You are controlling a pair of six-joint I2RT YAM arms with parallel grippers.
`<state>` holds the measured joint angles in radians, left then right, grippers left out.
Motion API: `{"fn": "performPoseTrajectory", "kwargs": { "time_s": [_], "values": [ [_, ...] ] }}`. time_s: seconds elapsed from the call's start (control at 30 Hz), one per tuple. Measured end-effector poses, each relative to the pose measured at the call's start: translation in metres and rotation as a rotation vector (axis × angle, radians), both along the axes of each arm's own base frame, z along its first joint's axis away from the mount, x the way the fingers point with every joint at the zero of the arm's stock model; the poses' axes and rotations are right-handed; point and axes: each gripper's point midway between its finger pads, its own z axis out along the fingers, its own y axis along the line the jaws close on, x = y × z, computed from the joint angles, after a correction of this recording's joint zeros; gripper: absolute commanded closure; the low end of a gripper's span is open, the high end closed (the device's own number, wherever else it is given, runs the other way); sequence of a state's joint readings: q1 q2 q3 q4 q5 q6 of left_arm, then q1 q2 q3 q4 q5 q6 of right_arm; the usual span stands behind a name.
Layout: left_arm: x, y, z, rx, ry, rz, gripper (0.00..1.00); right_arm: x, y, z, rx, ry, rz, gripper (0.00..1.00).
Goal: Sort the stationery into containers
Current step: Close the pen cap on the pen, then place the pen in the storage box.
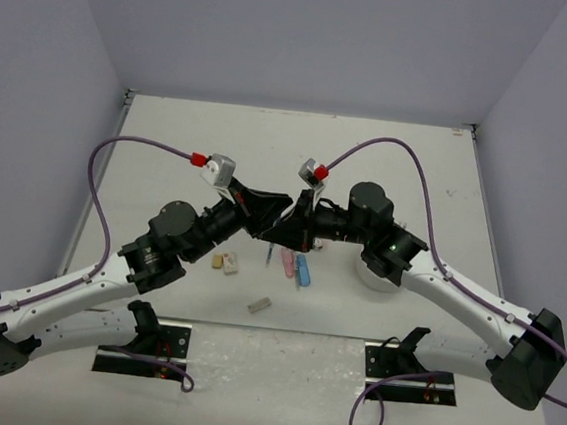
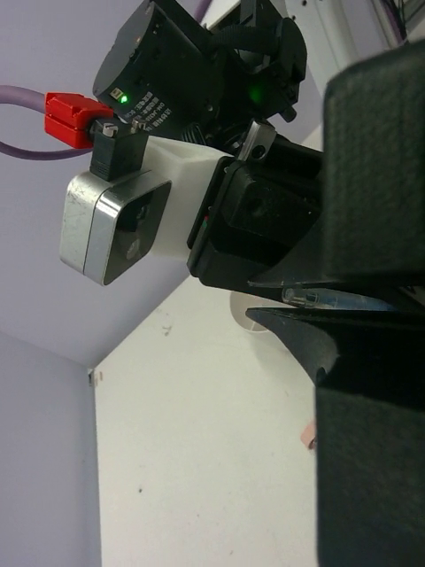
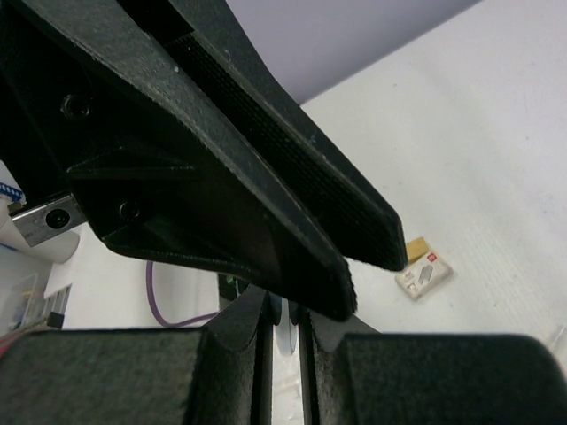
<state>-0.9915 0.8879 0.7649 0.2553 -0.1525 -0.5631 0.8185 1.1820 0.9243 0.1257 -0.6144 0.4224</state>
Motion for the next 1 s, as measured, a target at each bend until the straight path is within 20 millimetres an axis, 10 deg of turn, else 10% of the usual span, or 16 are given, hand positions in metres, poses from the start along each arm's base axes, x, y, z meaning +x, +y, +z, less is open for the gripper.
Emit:
{"fn": "performPoseTrajectory", "kwargs": {
  "time_s": [0.17, 0.37, 0.6, 0.8, 1.0],
  "values": [
    [0.000, -0.007, -0.008, 0.096, -0.013, -0.022, 0.78, 0.001, 0.004, -0.006, 0.053, -0.021, -0.008, 1.00],
    [0.001, -0.005, 0.001, 0.100, -0.006, 0.004, 0.03, 0.007, -0.003, -0.007, 0.085, -0.074, -0.082, 1.00],
    [0.010, 0.025, 0.020, 0.100, 0.129, 0.206, 0.00, 0.042, -0.044, -0.018, 0.019, -0.082, -0.405, 1.00],
    [0.024, 0.061, -0.003, 0.170, 0.229, 0.410, 0.00, 0.092, -0.159, -0.046, -0.189, -0.033, -1.011, 1.00],
    [0.026, 0.062, -0.059, 0.318, 0.294, 0.443, 0.00, 0.101, -0.279, -0.075, -0.415, 0.004, -1.501, 1.00]
  ]
}}
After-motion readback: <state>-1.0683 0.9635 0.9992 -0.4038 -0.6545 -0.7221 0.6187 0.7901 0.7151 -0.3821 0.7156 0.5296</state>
